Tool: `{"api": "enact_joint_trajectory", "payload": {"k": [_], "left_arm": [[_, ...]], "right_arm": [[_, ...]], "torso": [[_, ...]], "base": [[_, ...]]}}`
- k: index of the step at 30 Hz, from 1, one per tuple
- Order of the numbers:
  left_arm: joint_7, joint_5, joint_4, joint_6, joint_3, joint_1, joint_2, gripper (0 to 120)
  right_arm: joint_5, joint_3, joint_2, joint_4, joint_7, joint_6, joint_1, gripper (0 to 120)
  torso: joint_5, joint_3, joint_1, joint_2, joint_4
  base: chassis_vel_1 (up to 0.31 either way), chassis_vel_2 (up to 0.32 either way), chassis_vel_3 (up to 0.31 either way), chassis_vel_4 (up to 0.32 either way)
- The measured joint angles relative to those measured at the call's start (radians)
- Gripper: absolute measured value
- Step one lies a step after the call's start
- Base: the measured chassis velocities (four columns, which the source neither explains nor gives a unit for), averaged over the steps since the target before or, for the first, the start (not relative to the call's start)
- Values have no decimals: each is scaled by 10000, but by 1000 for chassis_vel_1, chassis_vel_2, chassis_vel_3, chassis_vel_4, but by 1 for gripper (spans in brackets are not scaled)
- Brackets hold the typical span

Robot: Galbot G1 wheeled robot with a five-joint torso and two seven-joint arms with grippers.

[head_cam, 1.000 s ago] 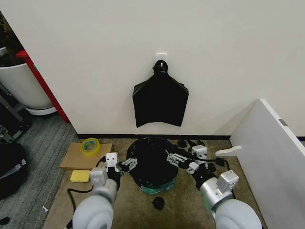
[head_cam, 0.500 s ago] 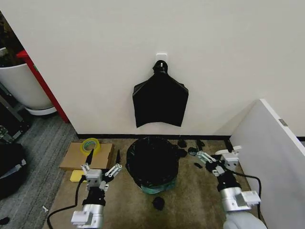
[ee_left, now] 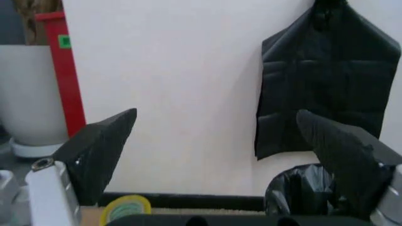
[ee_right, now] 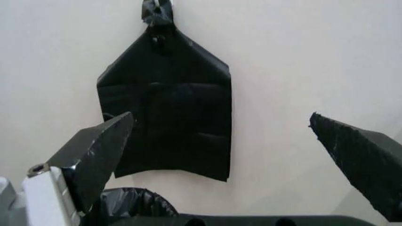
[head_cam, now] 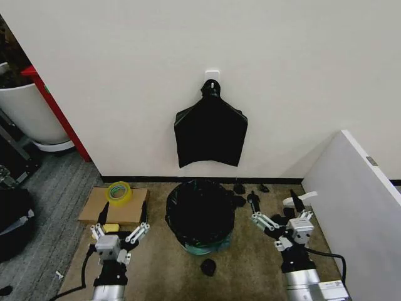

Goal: Place the garbage bag over the trash bin.

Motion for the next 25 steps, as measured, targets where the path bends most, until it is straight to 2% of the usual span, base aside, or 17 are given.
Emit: {"api": "enact_joint_trajectory", "payload": {"k": [12,25], "left_arm": [[-61,38,-167,232,-11,-438,-73,100],[-6,401,-126,441,401,-674,-81,100]], "right_arm": [[-126,353,186,-319,88,234,-116,100],[-167,380,236,-510,221,341,-128,100]], "torso": [[0,0,1,0,-5],[0,0,1,0,-3]], "base": [[0,0,0,0],[0,0,0,0]]}}
